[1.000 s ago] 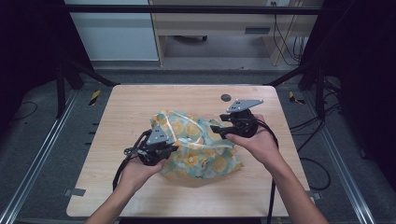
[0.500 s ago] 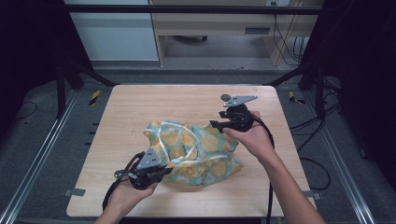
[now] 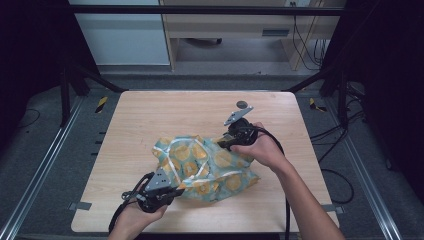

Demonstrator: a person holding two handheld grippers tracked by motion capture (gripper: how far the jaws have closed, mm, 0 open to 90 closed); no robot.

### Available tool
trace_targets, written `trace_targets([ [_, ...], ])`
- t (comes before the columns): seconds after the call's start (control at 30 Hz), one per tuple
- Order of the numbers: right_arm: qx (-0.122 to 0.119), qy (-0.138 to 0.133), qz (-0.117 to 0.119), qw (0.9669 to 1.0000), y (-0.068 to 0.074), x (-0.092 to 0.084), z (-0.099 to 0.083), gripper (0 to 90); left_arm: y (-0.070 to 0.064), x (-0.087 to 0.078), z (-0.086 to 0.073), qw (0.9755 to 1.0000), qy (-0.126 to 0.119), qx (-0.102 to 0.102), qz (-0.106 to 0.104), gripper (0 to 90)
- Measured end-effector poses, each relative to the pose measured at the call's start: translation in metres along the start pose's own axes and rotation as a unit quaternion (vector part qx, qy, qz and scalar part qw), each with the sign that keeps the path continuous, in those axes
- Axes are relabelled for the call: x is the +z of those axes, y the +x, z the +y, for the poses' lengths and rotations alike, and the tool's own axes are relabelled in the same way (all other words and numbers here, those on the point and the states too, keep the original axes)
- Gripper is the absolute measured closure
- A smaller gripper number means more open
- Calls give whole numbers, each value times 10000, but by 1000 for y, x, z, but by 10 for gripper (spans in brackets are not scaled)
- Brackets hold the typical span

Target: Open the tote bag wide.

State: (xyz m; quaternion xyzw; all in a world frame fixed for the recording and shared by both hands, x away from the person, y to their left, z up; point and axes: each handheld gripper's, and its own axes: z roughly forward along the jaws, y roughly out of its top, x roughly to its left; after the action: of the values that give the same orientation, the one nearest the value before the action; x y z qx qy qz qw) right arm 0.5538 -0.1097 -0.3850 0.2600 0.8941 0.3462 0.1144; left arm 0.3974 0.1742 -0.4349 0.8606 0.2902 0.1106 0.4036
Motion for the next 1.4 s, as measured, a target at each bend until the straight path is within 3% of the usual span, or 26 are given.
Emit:
trace_targets([
  [0.1,-1,-120,75,9999,4,-4,0,871,0,-2,-7,10000,-1,0,-20,898],
  [0.17,80,-199,28,9998,3,-8,-1,898,-1,-3,-12,10000,31,-45,-56,898],
  [0.57,667,-267,-243,9971,-14,-16,-26,900,4,-9,-46,9991,328,-253,-15,899],
  [0.83,948,-202,-251,9950,-24,-13,-52,900,4,-11,-60,9983,441,-380,-79,899],
  [1.07,1021,1,-198,9946,-22,-3,-66,900,-9,-5,-62,9975,626,-225,-244,899],
  [1.4,1229,296,-381,9912,-30,10,-82,900,-19,-6,-66,9966,740,-121,-352,900],
])
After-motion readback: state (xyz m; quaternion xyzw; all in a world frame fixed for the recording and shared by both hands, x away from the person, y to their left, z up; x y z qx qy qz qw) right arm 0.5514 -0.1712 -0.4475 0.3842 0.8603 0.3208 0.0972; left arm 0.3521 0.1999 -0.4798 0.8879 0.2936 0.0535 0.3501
